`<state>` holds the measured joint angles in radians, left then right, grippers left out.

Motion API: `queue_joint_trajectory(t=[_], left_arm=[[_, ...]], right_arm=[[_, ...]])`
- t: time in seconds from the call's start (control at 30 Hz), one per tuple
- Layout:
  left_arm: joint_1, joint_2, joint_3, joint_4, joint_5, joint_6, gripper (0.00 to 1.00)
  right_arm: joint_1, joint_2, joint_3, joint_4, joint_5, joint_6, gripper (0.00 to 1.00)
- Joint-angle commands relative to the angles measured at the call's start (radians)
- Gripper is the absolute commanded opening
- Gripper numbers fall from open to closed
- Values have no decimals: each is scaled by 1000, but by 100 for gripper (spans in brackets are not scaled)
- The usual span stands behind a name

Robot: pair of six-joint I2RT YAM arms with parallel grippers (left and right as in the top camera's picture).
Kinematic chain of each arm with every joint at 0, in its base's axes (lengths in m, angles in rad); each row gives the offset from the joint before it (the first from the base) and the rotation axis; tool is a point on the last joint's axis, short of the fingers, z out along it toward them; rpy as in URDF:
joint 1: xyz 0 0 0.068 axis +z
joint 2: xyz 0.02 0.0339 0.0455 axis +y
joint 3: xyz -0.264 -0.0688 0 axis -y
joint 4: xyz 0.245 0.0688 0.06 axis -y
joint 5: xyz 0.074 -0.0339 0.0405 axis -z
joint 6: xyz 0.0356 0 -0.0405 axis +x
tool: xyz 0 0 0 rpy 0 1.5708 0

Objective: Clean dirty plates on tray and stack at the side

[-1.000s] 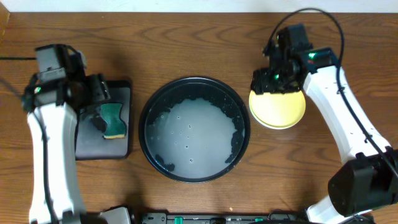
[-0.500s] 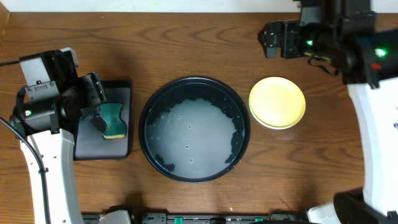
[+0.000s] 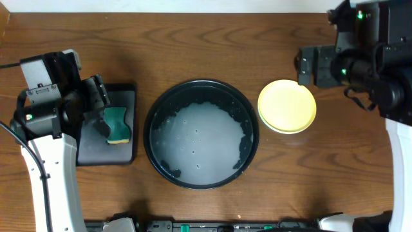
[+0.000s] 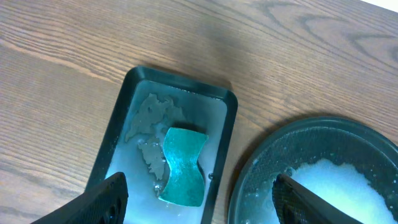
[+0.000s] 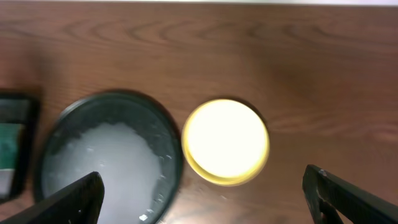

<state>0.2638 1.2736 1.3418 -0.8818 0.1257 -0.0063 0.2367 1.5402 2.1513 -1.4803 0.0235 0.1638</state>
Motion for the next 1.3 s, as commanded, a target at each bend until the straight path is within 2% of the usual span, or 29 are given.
queue_joint_trajectory(t=[0.0, 0.2, 0.33, 0.63, 0.87, 1.03, 1.17, 1.27], left_arm=[[-1, 0, 6, 1, 5, -6, 75], [-1, 0, 6, 1, 5, -6, 75], [-1, 0, 6, 1, 5, -6, 75], [-1, 0, 6, 1, 5, -6, 75], [-1, 0, 6, 1, 5, -6, 75], [-1, 0, 6, 1, 5, -6, 75], [-1, 0, 6, 1, 5, -6, 75], [-1, 0, 6, 1, 5, -6, 75]], right_arm=[[-24, -39, 0, -7, 124, -2, 99], [-84, -110, -91, 105, 110, -76, 99], [-113, -202, -235, 253, 29, -136, 99], [-211, -536, -799, 631, -32, -166, 99], [-224, -832, -1255, 930, -34, -165, 99], [-224, -1009, -1558, 1189, -105, -165, 99], [-224, -1103, -1749, 1366, -111, -165, 99], [-224, -1175, -1860, 1432, -111, -165, 99]])
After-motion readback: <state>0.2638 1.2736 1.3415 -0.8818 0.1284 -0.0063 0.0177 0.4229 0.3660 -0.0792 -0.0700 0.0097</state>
